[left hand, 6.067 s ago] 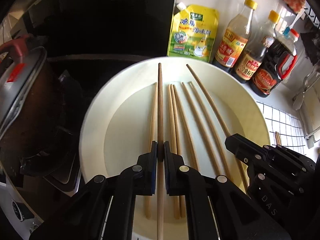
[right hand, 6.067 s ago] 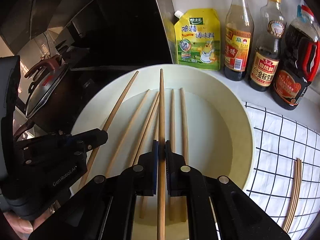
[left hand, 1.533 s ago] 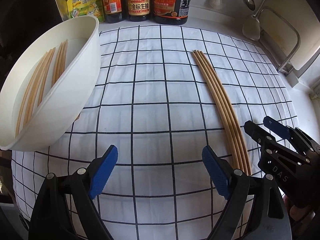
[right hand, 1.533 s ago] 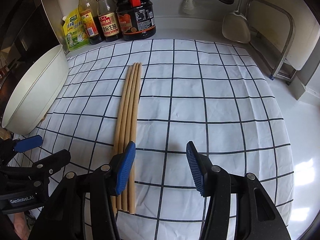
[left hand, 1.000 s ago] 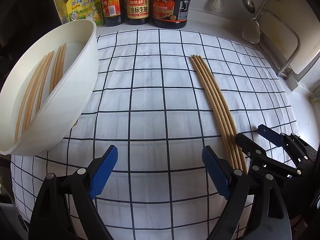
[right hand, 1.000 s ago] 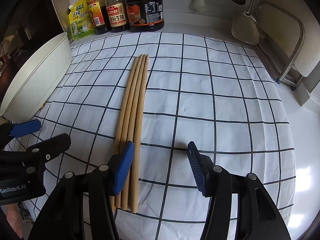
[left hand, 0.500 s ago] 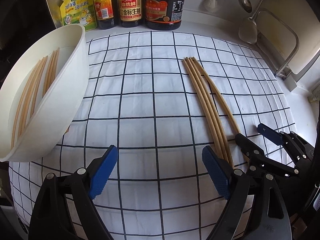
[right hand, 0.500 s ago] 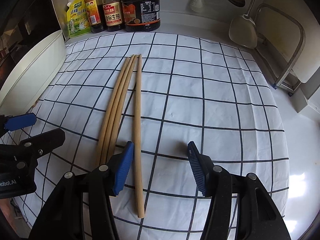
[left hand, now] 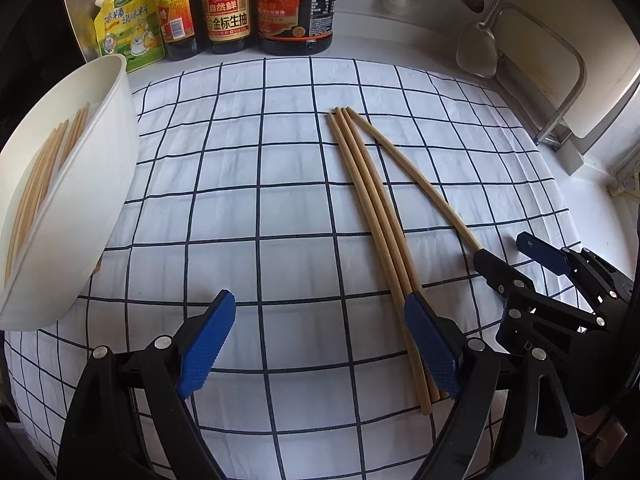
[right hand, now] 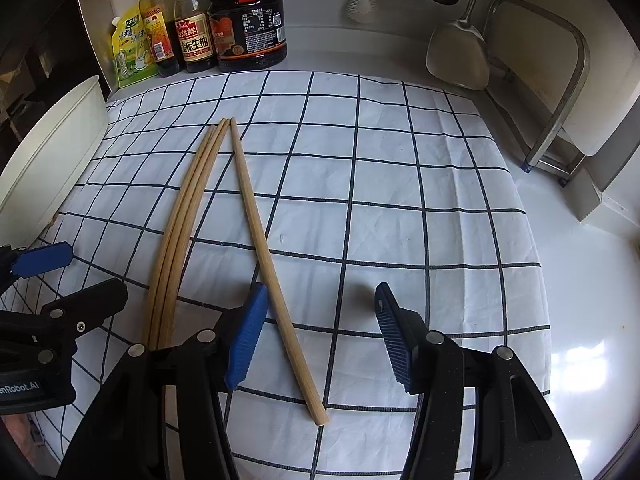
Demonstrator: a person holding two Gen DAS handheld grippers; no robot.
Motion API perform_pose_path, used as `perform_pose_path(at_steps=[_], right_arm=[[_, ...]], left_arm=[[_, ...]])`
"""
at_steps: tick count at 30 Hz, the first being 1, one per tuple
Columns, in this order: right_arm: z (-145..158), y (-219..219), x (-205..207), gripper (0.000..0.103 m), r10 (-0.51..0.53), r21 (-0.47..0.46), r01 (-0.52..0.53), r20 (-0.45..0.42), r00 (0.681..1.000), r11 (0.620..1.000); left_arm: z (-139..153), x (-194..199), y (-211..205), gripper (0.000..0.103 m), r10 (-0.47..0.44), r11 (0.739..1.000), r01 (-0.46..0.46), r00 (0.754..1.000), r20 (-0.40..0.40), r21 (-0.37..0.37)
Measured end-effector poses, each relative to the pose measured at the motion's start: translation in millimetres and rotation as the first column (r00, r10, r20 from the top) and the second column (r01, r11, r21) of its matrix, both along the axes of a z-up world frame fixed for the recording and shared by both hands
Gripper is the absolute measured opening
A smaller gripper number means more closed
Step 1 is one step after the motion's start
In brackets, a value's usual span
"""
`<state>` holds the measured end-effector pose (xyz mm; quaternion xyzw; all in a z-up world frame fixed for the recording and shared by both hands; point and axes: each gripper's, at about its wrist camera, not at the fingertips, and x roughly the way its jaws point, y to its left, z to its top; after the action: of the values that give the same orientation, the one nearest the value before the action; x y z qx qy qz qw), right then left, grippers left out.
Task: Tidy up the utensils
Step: 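Lower both open tools onto the bundle and separate single chopsticks from it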
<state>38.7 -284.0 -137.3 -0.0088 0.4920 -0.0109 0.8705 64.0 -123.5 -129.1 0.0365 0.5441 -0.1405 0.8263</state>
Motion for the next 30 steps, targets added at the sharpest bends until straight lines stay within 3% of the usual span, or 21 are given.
perform_pose_path(at_steps=[14,23,30], right_arm=[[-1,-8,-4,0.053,-0.012,0.015,0.012,0.006,1.0,1.0],[-1,-8,-4,0.053,-0.011,0.011,0.011,0.006,1.0,1.0],[-2,-2,4,0.053,0.016,-0.004,-0.016,0.008,1.0,1.0]], left_arm=[[-14,-3,-8,0.087,0.017,0.999,-0.016,0.999,-0.046,0.033],[-18,3,-3,0.09,0.055,0.994,-0.052,0.998,-0.03,0.094],[-17,17,7,0.09,0.095,0.991,-0.094,0.995,-0.012,0.097]])
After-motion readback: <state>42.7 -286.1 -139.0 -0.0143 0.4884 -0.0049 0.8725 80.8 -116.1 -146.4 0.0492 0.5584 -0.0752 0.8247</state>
